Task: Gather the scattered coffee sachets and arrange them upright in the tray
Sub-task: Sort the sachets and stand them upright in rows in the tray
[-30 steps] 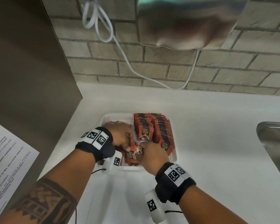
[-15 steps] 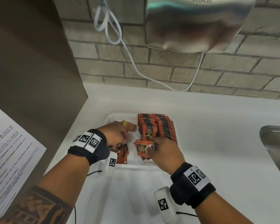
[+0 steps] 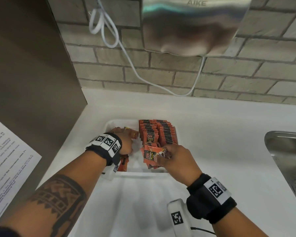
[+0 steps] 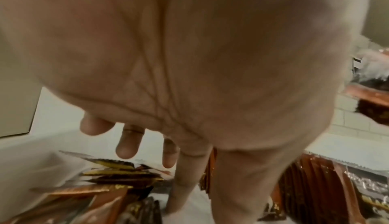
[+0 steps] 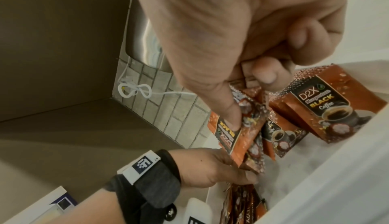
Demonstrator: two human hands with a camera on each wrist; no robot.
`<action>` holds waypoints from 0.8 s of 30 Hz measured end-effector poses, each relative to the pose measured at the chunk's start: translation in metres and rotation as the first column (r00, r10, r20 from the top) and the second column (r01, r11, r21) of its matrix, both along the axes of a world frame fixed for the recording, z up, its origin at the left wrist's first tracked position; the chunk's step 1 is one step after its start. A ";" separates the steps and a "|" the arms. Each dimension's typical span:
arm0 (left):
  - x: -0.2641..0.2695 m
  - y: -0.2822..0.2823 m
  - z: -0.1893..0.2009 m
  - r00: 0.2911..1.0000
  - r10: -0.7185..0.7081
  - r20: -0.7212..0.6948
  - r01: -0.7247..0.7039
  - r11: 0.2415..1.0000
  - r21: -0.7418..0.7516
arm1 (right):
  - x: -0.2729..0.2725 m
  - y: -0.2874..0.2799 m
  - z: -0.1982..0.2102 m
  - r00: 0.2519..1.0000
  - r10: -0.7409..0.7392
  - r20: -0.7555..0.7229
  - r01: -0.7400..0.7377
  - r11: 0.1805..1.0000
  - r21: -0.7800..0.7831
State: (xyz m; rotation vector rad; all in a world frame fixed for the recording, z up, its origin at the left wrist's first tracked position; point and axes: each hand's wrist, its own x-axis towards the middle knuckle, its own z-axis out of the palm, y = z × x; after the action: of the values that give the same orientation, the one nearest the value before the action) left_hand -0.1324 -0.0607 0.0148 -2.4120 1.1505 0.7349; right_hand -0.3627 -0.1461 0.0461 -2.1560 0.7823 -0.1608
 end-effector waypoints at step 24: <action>-0.014 0.042 0.076 0.849 0.295 -0.439 -0.511 0.240 -0.826 | 0.029 -0.020 0.014 0.969 0.032 0.243 -0.092 0.966 0.242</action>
State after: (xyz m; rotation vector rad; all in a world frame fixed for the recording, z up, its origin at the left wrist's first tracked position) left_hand -0.1459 -0.0191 0.0903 -3.8502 1.1853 0.4747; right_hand -0.3336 -0.1657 0.0602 -1.8763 0.5630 -0.2676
